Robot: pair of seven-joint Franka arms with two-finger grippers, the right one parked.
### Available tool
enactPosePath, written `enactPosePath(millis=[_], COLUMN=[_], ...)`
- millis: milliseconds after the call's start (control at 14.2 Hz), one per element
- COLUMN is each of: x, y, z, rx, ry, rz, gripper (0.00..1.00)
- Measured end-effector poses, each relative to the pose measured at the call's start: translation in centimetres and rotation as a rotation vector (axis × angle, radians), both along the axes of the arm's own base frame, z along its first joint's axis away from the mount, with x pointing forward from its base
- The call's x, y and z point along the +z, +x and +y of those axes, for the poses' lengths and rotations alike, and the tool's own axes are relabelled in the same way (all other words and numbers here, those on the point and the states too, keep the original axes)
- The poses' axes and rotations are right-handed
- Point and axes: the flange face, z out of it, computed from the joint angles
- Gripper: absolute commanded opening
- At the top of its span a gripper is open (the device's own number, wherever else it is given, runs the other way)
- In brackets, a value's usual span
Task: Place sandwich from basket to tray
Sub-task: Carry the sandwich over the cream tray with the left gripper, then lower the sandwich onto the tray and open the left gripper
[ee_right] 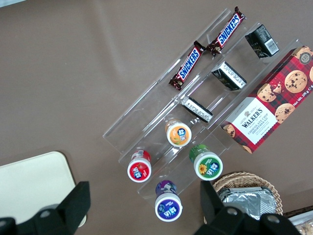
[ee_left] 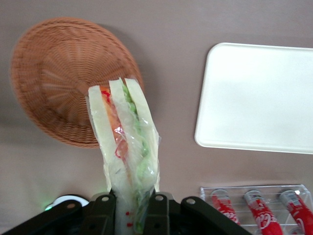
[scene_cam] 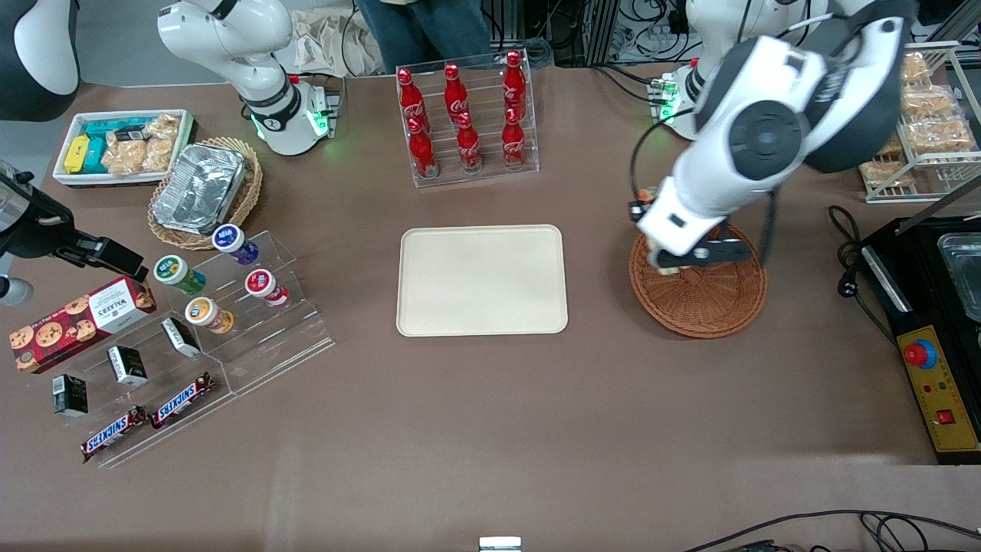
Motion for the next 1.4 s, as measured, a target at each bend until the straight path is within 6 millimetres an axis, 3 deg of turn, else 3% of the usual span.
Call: enactPosePath(millis=[421, 632, 842, 1193, 1404], x=[-9.2, -12.6, -15.4, -21.3, -23.3], y=[-1.7, -3.2, -3.5, -2.7, -2.7], z=[-9.2, -12.3, -14.1, -15.2, -15.6], rx=[-0.025, -0.074, -0.123, -0.155, -0.165], ry=[-0.114, -0.122, -0.120, -0.141, -0.152], rz=[-0.077, -0.094, -0.131, -0.174, -0.183], gripper=[0.00, 0.00, 0.00, 0.00, 0.00])
